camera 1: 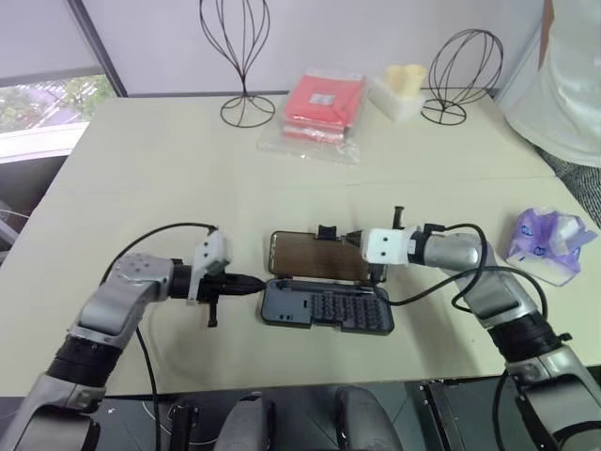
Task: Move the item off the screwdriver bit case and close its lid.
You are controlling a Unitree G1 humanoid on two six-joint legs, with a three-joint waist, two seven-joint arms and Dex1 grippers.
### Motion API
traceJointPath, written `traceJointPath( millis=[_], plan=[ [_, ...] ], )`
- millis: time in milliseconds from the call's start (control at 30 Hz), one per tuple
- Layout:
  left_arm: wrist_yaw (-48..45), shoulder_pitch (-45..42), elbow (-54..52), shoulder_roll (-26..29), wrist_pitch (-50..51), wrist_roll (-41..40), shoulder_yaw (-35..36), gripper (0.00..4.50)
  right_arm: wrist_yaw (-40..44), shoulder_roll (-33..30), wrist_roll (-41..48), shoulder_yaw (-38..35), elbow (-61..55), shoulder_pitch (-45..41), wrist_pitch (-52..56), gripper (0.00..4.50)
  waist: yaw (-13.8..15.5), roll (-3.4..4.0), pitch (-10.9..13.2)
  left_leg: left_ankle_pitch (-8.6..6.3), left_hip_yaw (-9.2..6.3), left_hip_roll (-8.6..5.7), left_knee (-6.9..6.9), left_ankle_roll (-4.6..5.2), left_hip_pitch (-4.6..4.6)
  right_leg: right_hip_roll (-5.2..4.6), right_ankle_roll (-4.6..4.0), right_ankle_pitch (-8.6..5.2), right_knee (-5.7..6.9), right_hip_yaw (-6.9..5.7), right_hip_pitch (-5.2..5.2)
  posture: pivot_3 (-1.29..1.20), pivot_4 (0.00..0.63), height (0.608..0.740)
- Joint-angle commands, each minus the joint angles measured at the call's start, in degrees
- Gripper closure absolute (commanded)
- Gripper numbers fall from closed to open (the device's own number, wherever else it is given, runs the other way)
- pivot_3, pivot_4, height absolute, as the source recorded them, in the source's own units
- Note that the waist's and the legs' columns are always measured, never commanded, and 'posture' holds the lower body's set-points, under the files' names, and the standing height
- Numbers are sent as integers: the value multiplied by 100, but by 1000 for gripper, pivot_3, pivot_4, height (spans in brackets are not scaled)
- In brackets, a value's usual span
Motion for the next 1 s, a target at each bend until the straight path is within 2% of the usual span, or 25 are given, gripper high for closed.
traceJointPath(
  millis=[33, 367, 600, 800, 1000],
  plan=[
    [100, -273, -128, 65, 427, -358, 434, 4500, -333, 35, -94, -235, -622, 60, 9, 4424, -12, 1, 1, -1, 1, 0, -1, 2, 1, 0, 0, 0, 0, 0, 0, 0, 150, 740],
    [485, -1462, 1507, -142, 554, -244, 923, 4500, -714, 21, -426, -286, -1394, 381, 138, 4424, 14, -6, 7, -1, 2, -3, -1, 1, 0, 1, 0, 0, -2, -1, 1, 0, 150, 740],
    [518, -1895, 2741, -737, -574, 486, 495, 4500, -777, 94, -540, -281, -1678, 530, 312, 4424, 22, -7, 7, 12, 4, -5, -1, -22, -1, 1, 0, 0, -3, -2, 1, 0, 150, 740],
    [369, -2130, 3439, -1303, -1174, 899, 179, 4500, -746, 89, -572, -317, -1842, 572, 421, 4424, 22, -13, 10, 13, 14, -6, 0, -23, -3, 1, 0, 0, -3, -4, 1, 0, 150, 740],
    [280, -2334, 4006, -1641, -1623, 1139, 114, 4500, -651, 70, -545, -313, -1979, 620, 608, 4424, 11, -14, 11, 13, 16, -6, 0, -22, -4, 1, 1, 0, -3, -6, 1, 0, 150, 740]
  ],
)
